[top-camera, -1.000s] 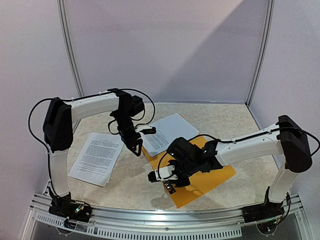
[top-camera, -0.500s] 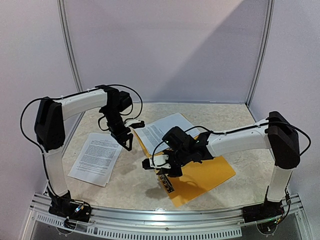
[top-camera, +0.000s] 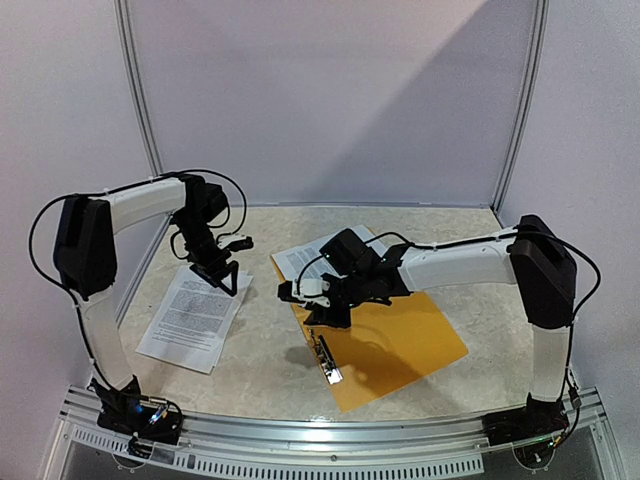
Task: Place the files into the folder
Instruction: Open the spring clip on the folder with some files, then pick up the file from the center of the board.
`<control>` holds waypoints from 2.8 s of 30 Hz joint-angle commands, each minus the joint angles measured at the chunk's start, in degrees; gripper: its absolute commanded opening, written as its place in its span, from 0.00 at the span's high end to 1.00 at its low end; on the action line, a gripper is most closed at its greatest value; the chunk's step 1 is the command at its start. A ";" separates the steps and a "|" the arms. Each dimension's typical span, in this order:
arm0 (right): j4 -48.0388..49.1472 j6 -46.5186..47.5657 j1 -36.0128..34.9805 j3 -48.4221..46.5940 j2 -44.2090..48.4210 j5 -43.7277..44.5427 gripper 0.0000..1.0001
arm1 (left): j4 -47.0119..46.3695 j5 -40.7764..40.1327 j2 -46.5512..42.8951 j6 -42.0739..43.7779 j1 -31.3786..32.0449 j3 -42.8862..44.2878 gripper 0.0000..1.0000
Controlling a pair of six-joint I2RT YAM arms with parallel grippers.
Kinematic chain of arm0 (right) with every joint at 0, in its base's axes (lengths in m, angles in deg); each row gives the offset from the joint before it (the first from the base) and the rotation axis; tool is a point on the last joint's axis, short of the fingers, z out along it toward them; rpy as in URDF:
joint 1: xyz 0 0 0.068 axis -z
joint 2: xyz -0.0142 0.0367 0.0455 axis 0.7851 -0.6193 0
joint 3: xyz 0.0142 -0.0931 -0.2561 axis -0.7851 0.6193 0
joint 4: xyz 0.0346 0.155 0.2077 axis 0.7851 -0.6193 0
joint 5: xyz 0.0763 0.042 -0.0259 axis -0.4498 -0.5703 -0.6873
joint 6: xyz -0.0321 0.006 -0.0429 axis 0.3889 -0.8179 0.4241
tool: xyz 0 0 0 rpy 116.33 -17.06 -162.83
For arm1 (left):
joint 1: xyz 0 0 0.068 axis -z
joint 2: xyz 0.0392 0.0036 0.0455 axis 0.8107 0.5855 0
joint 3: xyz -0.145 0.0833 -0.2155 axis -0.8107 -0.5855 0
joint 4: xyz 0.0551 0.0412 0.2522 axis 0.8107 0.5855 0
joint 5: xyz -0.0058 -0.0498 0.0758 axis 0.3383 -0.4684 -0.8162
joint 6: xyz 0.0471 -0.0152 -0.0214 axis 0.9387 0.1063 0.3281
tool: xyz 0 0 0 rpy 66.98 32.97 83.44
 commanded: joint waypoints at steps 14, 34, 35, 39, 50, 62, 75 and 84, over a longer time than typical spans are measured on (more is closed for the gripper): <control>9.63 -59.22 2.73 -13.40 -2.25 -4.92 0.55 | -9.10 -20.78 -3.75 1.68 -29.82 -15.18 0.03; 17.26 -93.26 -5.52 -22.05 -23.71 -1.87 0.59 | -37.07 -49.41 -2.42 16.28 -23.52 -33.69 0.21; 17.61 -94.58 -5.49 -22.06 -24.18 -1.92 0.59 | -39.55 -52.33 -3.09 17.88 -21.15 -35.70 0.20; 18.86 -97.69 -5.53 -22.03 -26.10 -1.78 0.58 | -41.38 -55.53 -5.41 20.99 -16.56 -38.77 0.20; 23.14 -103.95 -5.53 -22.13 -28.97 1.73 0.58 | -33.63 -51.02 -5.70 18.22 -4.07 -38.96 0.18; 26.13 -113.22 -5.79 -28.25 -35.28 3.33 0.57 | -30.74 -49.19 -2.43 14.70 0.21 -38.27 0.18; 34.22 -111.14 -5.79 -29.62 -35.83 2.69 0.62 | -31.10 -49.49 -0.63 14.31 0.58 -38.10 0.18; 32.04 -101.24 -6.76 -33.07 -33.18 4.15 0.65 | -30.88 -49.40 0.26 14.41 0.64 -37.34 0.18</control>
